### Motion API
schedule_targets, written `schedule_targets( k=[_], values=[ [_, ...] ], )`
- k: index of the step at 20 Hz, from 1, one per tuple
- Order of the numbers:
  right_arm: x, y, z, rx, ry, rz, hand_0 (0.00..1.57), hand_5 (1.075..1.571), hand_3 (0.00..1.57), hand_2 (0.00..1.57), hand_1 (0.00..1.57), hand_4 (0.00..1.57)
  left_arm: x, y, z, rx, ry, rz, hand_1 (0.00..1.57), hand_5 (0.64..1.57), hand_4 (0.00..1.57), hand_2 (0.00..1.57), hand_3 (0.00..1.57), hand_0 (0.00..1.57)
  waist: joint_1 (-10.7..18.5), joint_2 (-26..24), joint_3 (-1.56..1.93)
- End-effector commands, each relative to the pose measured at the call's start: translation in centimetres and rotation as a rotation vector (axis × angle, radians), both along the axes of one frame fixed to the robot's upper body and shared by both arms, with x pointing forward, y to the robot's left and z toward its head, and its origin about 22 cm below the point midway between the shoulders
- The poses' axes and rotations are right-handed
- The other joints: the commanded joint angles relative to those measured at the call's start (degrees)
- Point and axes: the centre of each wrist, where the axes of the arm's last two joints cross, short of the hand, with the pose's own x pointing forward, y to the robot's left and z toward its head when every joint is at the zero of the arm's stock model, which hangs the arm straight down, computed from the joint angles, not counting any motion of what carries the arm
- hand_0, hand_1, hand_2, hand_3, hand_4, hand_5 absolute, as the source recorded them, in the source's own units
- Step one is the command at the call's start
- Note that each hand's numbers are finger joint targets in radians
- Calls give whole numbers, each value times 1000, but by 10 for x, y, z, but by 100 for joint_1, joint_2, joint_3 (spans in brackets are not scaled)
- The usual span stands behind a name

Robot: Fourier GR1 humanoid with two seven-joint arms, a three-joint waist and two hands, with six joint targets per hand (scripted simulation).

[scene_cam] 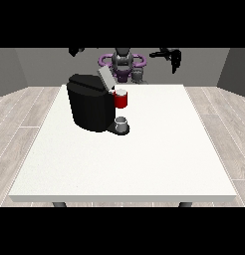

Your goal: Insert the coffee pod into the coffee machine and close the lid

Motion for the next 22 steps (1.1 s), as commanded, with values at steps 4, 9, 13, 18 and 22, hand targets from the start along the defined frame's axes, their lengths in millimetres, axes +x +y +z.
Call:
schedule_targets(
  k=[4,9,13,18,22],
  values=[
    [23,5,25,-64,-48,81,0,1571,0,0,0,239,-13,-7,5,-57,-59,-38,0,1571,88,0,0,0,425,352,2],
    [28,5,28,-69,-90,123,0,1571,0,0,0,0,-21,17,24,-62,-95,4,0,1571,0,0,0,0,276,688,2],
    [37,25,20,-15,-98,125,0,1571,0,0,0,0,-36,-2,15,-100,-109,27,0,1571,0,0,0,0,398,890,2],
    [62,11,39,-12,-42,114,0,1571,0,0,0,0,-41,-19,33,-83,-113,15,0,1571,0,0,0,0,452,1030,2],
    [63,28,24,-8,-61,125,0,1571,0,0,0,0,-48,10,43,-39,-138,29,0,1571,0,0,0,0,328,1310,1]
  ],
)
